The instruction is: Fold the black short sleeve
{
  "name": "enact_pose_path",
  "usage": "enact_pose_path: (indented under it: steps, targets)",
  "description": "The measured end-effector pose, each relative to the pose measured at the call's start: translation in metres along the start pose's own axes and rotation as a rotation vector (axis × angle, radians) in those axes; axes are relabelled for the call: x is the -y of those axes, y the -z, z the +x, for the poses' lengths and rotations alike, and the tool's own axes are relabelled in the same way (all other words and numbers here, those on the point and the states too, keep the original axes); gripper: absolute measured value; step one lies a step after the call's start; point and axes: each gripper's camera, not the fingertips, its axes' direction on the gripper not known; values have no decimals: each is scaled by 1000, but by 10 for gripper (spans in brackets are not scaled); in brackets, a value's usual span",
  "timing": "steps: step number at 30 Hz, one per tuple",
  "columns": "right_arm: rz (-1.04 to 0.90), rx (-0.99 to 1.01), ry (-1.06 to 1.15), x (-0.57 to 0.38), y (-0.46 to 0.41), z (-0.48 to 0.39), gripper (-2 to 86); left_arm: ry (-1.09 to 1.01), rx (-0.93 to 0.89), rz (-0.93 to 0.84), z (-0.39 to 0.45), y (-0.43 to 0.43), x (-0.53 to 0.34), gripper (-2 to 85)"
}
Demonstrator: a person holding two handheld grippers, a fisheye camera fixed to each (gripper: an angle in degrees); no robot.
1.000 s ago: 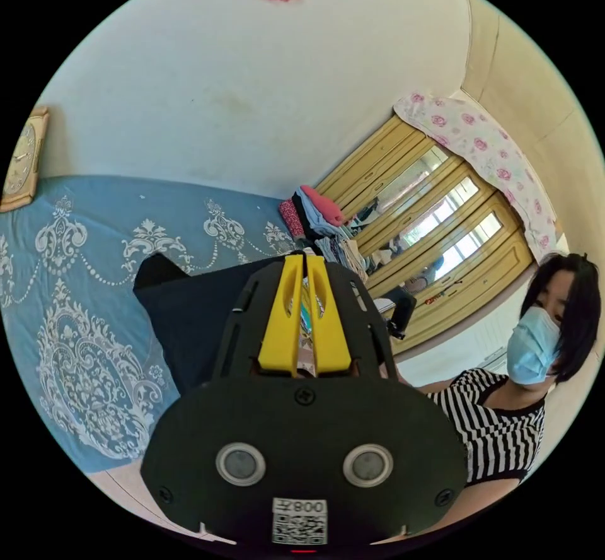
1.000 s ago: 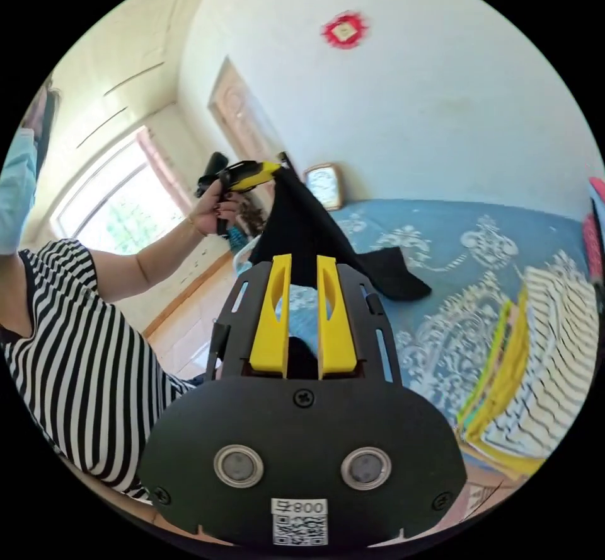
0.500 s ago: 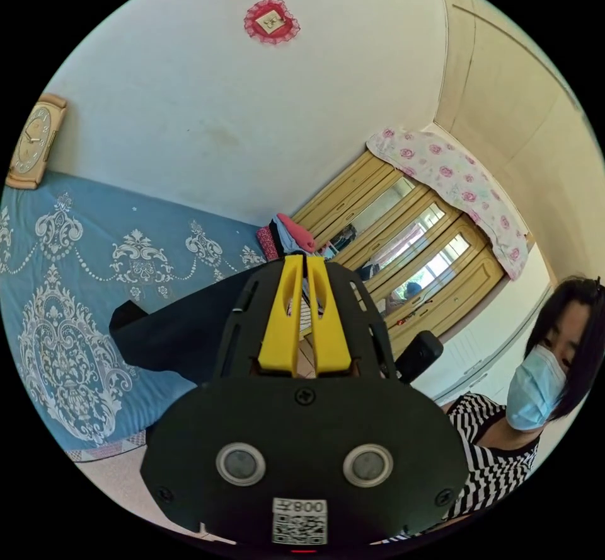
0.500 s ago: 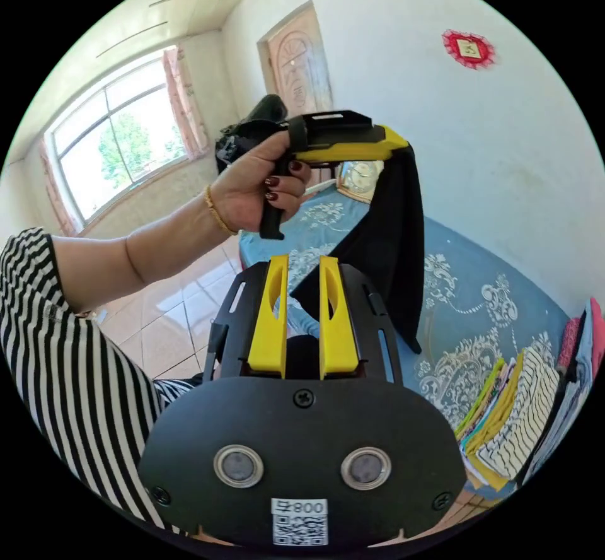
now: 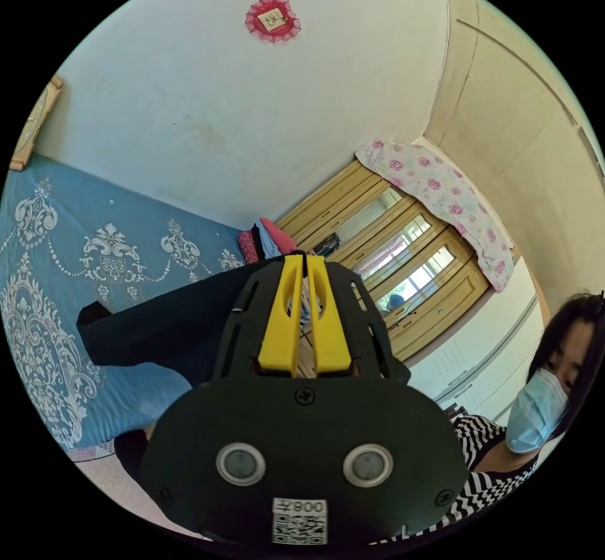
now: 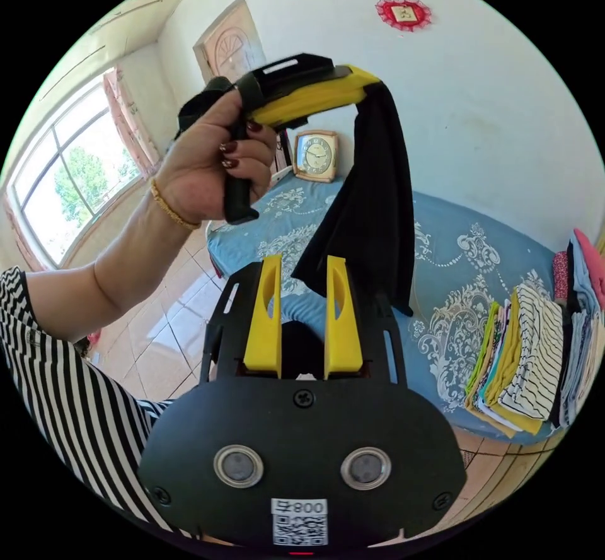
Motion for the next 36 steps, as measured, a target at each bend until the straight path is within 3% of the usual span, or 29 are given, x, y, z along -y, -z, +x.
enact_pose_path:
  steps: [3, 10, 27, 36]
  targets:
    - [89, -55, 54, 0, 12, -18, 99, 5, 2, -11, 7, -2, -2, 9]
    - [-24, -25, -21, 8, -35, 4, 102, 3, 6, -16, 26, -4, -6, 9]
    - [34, -135, -101, 24, -51, -5, 114, 43, -20, -31, 45, -31, -24, 9]
    - [-18, -175, -218, 42, -81, 0, 15, 56, -27, -66, 44, -52, -37, 10]
